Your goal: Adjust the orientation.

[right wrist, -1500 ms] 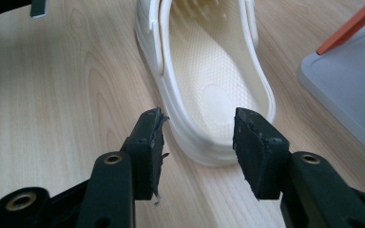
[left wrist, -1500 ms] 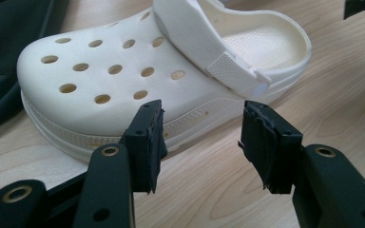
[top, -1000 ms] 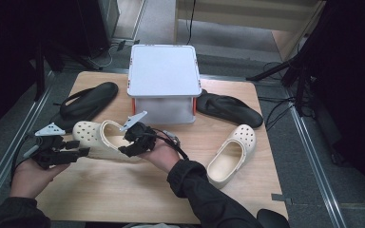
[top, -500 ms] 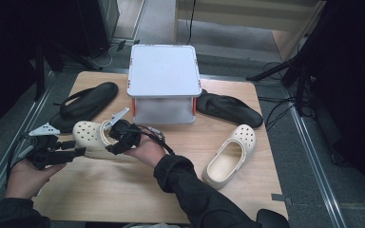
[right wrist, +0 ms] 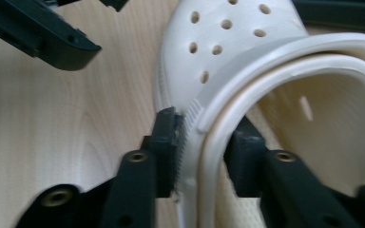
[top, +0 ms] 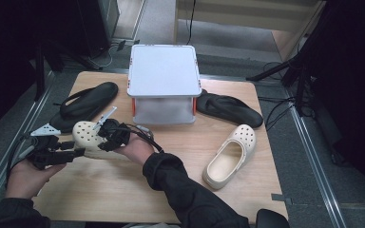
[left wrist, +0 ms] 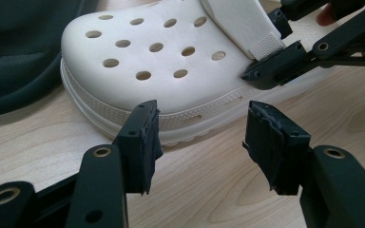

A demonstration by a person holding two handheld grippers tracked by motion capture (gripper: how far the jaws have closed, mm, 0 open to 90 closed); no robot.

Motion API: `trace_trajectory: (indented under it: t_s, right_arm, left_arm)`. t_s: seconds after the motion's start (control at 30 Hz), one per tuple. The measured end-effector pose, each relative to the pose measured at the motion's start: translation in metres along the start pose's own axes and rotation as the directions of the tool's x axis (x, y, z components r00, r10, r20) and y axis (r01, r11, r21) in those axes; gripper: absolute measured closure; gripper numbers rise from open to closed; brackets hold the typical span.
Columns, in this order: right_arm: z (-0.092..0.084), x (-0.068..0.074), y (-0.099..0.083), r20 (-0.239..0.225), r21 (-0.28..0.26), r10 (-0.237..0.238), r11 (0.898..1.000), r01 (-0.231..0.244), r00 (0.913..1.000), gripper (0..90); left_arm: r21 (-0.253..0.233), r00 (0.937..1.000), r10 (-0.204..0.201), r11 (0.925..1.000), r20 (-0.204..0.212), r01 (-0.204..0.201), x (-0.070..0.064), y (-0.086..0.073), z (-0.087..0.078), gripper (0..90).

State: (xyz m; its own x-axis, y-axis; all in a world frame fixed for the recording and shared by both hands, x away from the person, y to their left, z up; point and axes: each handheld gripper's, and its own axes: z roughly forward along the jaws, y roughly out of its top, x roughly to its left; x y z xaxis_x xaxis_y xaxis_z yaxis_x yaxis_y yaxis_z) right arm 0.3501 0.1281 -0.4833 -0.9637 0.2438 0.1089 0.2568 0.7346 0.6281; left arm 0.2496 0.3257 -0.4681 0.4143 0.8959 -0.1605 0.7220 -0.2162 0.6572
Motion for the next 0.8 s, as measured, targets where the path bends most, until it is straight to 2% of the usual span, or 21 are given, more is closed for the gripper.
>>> trace_trajectory:
  t_s: [0.1, 0.2, 0.3, 0.43, 0.53, 0.67, 0.8]
  right_arm:
    - [-0.001, -0.002, 0.001, -0.025, 0.012, 0.045, 0.999, -0.045, 0.9987, 76.1]
    - [-0.002, -0.004, 0.001, -0.021, 0.013, 0.043, 0.999, -0.043, 0.9988, 76.5]
    - [-0.006, -0.006, 0.001, -0.031, 0.015, 0.062, 0.998, -0.061, 0.9976, 76.8]
    - [-0.013, -0.005, 0.002, -0.006, 0.002, 0.057, 0.998, -0.057, 0.9983, 76.9]
    - [-0.027, -0.005, 0.003, 0.003, -0.021, 0.063, 0.998, -0.063, 0.9980, 77.0]
    - [-0.037, -0.004, 0.002, -0.005, -0.022, 0.064, 0.998, -0.064, 0.9980, 76.9]
    - [-0.052, -0.003, -0.010, -0.004, -0.010, 0.056, 0.998, -0.056, 0.9984, 76.8]
  left_arm:
    - [-0.005, 1.0000, 0.001, 1.0000, 0.004, -0.001, -0.001, 0.000, 0.000, 45.4]
    - [-0.005, 1.0000, 0.004, 1.0000, 0.004, -0.004, -0.001, 0.000, 0.000, 45.3]
    - [-0.009, 1.0000, 0.000, 1.0000, 0.005, 0.000, 0.000, 0.000, -0.001, 45.3]
    - [-0.010, 1.0000, -0.002, 0.9999, 0.005, 0.002, 0.001, 0.000, -0.001, 45.2]
    - [-0.009, 0.9999, -0.013, 0.9999, 0.001, 0.013, 0.002, -0.001, -0.002, 45.1]
    - [-0.010, 0.9999, -0.014, 0.9998, 0.003, 0.014, 0.002, -0.001, -0.002, 44.9]
    - [0.000, 0.9997, -0.023, 0.9997, 0.010, 0.023, 0.002, 0.000, -0.002, 44.0]
